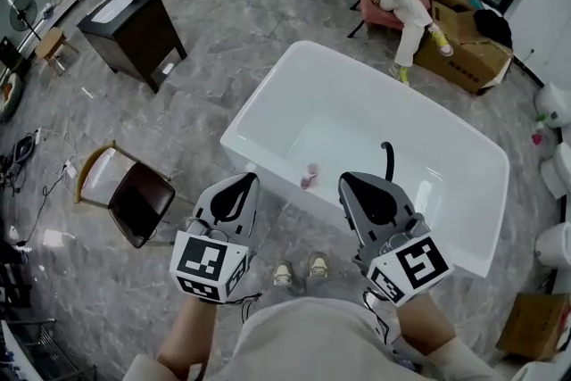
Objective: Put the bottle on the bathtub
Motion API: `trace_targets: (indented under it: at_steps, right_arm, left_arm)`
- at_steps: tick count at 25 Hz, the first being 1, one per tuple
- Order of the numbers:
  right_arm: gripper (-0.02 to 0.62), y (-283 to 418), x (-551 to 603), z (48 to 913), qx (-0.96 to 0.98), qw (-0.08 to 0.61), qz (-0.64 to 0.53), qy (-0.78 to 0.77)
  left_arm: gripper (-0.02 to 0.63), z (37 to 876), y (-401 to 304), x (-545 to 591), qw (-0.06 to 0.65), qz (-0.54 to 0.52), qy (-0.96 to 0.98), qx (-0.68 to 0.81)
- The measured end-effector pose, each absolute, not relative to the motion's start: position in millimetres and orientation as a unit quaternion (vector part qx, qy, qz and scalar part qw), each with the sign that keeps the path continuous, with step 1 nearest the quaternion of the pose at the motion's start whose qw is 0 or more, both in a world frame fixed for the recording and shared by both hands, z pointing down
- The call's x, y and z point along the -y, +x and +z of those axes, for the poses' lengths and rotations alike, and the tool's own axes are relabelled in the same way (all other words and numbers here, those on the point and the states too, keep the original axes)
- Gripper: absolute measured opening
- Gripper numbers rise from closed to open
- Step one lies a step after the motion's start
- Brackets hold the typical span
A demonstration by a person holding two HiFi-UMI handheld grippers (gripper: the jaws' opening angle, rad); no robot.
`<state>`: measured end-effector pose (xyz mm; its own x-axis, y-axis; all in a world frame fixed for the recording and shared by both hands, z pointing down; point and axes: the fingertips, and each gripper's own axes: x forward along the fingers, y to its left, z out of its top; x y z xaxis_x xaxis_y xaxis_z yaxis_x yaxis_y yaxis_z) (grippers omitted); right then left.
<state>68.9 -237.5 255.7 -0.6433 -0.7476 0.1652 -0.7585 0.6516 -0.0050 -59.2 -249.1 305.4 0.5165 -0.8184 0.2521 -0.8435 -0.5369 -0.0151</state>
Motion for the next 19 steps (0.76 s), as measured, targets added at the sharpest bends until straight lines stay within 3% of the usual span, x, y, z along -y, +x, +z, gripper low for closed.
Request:
trace_targets:
  at_steps: [6,19]
  right_arm:
    - [0.028,66.2,215.0,245.1,0.917,0.048,0.076,0.389]
    - [0.028,56.7,207.5,257.3,0.921,0.066,0.085,0.373]
  left_arm:
    - [0.02,289.9,-50.3,225.8,0.038,0.105,0.873,0.474]
    - [0.02,273.0,-45.5,207.2,0.0,0.122,0.867,0.484]
